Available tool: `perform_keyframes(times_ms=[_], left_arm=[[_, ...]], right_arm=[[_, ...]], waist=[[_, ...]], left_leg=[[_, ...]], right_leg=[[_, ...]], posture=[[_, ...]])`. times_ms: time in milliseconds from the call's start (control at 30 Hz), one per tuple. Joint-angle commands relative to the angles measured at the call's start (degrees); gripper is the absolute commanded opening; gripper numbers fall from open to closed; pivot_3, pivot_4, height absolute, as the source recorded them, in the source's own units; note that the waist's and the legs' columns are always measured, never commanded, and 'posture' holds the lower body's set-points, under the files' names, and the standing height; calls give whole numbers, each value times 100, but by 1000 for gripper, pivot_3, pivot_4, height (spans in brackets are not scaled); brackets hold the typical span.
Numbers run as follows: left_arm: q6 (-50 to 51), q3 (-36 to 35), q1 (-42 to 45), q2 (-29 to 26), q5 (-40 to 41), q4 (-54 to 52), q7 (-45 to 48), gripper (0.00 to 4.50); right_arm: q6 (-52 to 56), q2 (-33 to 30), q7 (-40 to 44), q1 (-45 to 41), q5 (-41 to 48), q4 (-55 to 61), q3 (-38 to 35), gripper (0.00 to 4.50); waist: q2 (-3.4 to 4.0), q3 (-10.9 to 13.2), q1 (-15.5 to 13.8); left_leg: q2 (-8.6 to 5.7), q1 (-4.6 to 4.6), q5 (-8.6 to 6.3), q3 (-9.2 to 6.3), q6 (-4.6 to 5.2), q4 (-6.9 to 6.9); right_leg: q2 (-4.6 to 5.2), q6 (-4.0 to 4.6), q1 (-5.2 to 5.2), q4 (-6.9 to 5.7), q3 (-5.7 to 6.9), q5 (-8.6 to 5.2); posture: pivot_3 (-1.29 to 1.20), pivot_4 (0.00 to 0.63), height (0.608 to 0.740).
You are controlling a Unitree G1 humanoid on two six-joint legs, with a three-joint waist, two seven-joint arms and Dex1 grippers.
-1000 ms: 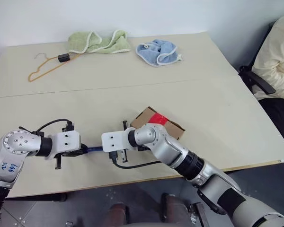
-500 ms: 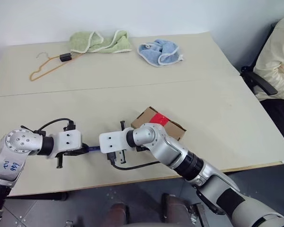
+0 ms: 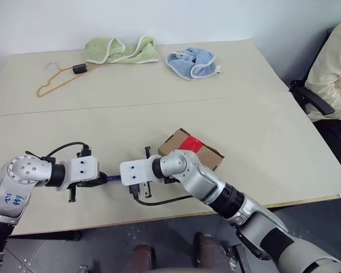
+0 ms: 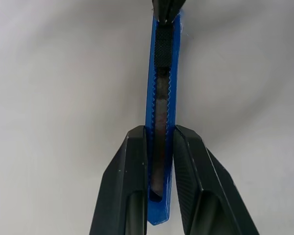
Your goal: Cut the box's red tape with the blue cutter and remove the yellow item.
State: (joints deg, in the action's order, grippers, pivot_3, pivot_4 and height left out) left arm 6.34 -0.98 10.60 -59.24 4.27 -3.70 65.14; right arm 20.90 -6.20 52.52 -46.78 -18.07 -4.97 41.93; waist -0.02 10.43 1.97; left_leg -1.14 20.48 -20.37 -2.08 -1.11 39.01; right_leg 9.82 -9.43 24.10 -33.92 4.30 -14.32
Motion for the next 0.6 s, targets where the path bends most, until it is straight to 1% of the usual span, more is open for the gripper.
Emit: perform_keyframes(times_ms=[33,333,600], left_arm=[[6,32,-38,31,28,-107,10,413],[23,28,-46,52,34,-137,-8,413],[57,7,-95,79,27,-181,-51,413]], right_arm=[[-191,88,24,17,-38,-123,123,26],[-586,562,-63,-174,-45,-778,176,26],[-795,800,-56,-298,-95,-1119,126,26]], waist=[[0,0,0],[0,0,5],[1,0,9]], left_leg=[[0,0,0,0,0,0],[0,-3,0,2,0,-1],[2,-9,-1,7,-1,-1]], right_leg=[[0,0,0,0,0,0],[-1,0,0,-1,-3,0],[-2,1,0,-6,-5,0]], posture=[[0,150,740],[0,150,740],[0,150,740]])
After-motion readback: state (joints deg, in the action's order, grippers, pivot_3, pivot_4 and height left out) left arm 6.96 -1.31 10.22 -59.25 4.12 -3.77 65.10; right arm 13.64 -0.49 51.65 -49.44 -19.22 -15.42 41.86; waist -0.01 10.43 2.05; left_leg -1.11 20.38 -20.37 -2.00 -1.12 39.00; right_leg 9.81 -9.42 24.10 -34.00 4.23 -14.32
